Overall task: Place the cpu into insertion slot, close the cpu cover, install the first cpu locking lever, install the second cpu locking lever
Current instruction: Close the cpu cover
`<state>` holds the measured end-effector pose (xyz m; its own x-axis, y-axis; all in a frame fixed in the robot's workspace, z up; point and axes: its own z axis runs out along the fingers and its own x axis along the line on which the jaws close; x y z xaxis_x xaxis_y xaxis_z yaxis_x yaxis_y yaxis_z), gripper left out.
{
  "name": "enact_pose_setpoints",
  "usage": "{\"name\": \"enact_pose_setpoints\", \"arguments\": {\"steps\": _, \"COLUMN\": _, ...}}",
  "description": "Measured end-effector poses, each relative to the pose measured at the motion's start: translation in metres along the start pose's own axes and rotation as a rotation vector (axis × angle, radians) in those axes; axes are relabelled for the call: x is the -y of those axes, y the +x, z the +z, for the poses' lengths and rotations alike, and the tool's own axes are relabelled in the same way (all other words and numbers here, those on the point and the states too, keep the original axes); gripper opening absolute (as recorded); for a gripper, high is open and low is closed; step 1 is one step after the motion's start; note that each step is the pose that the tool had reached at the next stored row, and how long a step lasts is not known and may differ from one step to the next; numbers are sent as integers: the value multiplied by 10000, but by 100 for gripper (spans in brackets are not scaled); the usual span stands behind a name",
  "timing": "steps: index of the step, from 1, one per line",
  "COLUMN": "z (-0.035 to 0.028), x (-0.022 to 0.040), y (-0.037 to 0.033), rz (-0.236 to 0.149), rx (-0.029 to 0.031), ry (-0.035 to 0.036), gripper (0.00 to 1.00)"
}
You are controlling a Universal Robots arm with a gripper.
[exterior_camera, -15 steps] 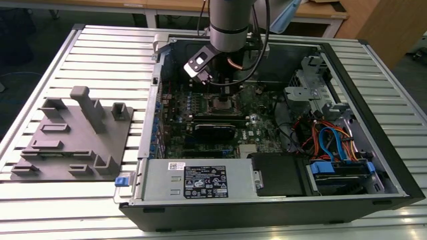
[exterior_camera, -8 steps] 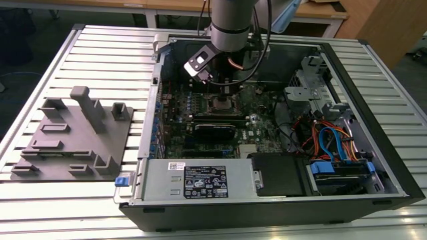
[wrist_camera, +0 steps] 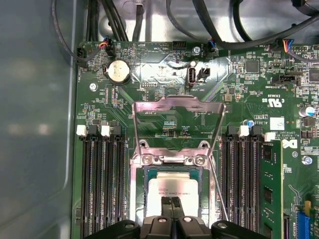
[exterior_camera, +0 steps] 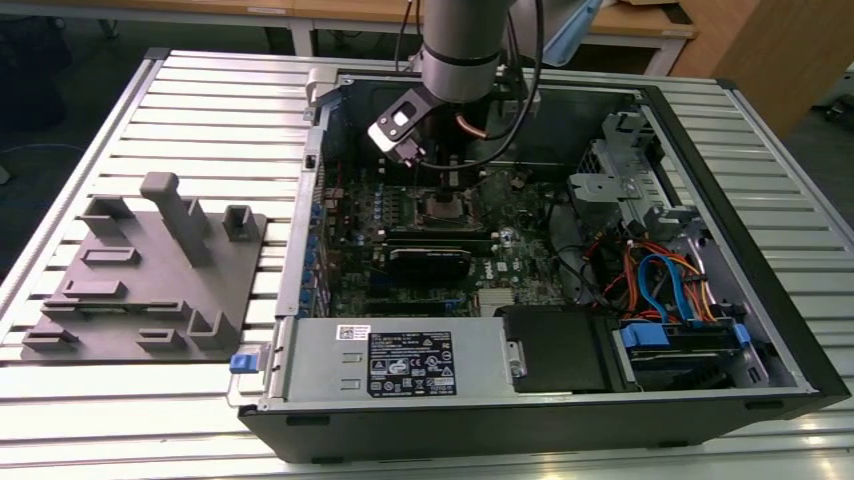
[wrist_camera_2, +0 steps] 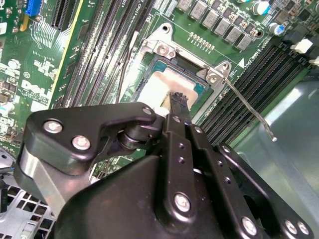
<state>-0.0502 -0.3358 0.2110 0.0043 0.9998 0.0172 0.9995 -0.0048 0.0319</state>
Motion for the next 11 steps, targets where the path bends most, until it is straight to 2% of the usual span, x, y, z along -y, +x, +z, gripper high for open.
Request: {"name": "enact_pose_setpoints", "arguments": {"steps": 11, "z": -35, "x": -1, "y": 1, "rz": 0, "rx": -1, "ry": 0, "gripper": 10}}
